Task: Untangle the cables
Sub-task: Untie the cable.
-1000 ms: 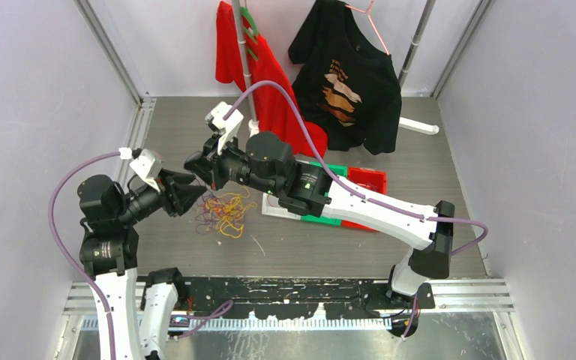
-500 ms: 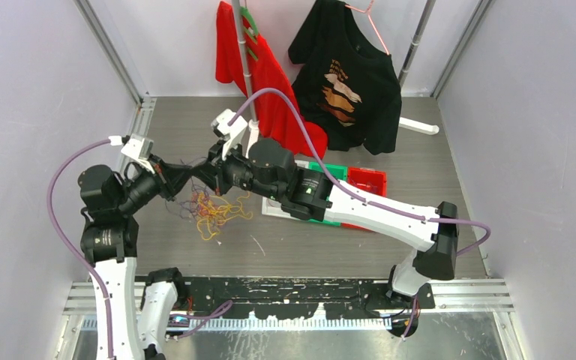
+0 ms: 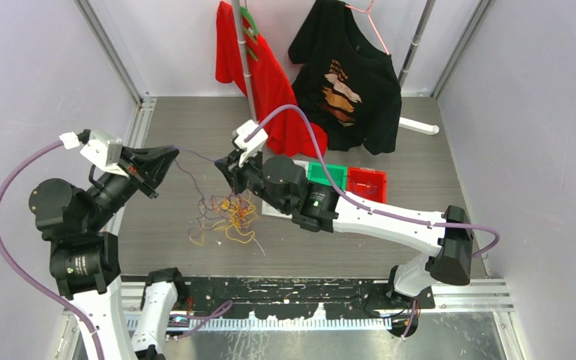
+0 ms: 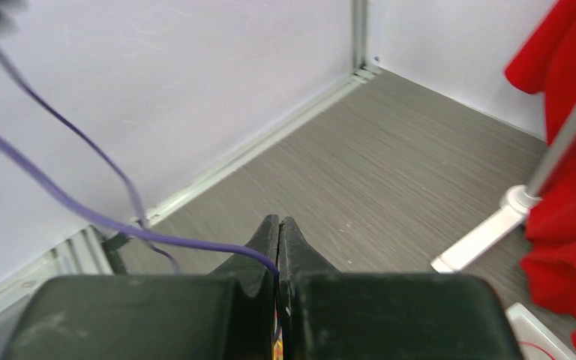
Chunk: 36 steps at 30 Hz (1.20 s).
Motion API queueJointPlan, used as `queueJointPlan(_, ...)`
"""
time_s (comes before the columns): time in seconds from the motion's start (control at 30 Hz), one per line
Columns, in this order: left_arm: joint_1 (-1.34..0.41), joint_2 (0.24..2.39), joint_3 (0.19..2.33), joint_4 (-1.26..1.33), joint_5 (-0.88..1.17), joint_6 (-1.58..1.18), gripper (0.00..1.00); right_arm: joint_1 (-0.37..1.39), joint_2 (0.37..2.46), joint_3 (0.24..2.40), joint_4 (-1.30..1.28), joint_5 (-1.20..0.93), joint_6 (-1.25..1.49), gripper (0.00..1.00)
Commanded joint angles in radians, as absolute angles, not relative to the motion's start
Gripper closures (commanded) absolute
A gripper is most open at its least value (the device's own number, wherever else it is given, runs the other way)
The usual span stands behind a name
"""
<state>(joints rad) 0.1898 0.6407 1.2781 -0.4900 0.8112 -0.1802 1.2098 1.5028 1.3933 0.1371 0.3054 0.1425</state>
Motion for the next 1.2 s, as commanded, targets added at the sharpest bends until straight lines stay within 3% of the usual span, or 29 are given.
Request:
queueJointPlan(0.0, 0.187, 0.679, 1.384, -0.488, 0.812, -0.166, 1.00, 1.216, 1.483, 1.351, 0.283, 0.438, 0.071, 0.94)
queueJointPlan(0.43, 0.187, 0.788, 1.701, -0.515, 0.776, -0.165, 1.00, 1.216, 1.558, 1.207, 0.476, 0.496, 0.065, 0.93)
queueJointPlan(0.77, 0.187, 0.870, 1.915, -0.520, 0.615, -0.090, 1.00, 1.216, 1.576, 1.124, 0.535, 0.480, 0.109, 0.92)
queueJointPlan(1.07, 0.187, 0.962, 2.128, -0.499, 0.491, -0.084, 1.00, 1.216, 1.647, 1.051, 0.628, 0.409, 0.158, 0.87)
queueJointPlan(1.17, 0.187, 0.986, 2.177, -0.500, 0.469, -0.087, 1.00, 1.216, 1.675, 1.041, 0.648, 0.381, 0.183, 0.80)
